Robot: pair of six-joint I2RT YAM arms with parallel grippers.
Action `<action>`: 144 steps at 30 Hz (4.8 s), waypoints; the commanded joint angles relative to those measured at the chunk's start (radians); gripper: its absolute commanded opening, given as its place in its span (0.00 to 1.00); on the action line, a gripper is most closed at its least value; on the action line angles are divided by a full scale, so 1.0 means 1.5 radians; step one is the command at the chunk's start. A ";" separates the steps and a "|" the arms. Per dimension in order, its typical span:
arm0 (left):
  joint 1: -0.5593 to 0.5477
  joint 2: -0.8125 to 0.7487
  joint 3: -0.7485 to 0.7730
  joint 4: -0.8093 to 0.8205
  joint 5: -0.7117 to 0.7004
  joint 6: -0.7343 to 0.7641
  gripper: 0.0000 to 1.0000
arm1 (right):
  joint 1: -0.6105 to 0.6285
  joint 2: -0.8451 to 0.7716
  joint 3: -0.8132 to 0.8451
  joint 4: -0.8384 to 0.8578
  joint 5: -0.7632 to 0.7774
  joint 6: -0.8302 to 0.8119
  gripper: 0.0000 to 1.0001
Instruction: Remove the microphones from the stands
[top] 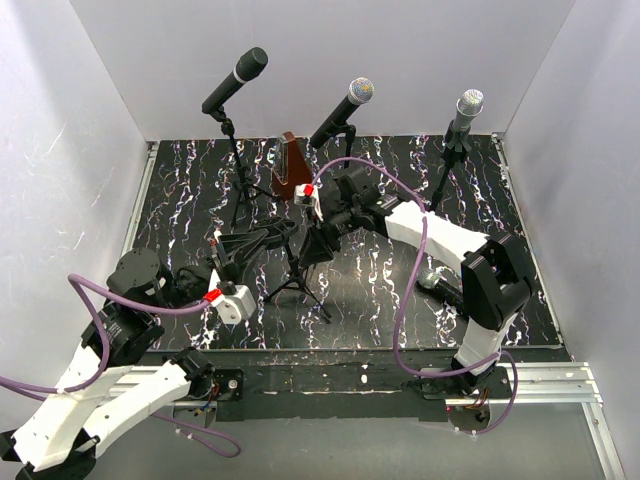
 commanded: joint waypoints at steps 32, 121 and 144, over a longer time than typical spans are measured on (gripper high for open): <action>0.000 -0.007 -0.010 -0.014 0.023 -0.039 0.00 | 0.108 -0.247 -0.531 0.806 0.319 -0.585 0.58; 0.000 0.008 -0.030 0.045 -0.076 -0.060 0.00 | 0.026 -0.078 -0.154 0.372 0.200 0.100 0.01; 0.001 -0.004 -0.029 0.030 -0.019 -0.056 0.00 | 0.016 -0.195 -0.178 0.184 0.172 0.082 0.66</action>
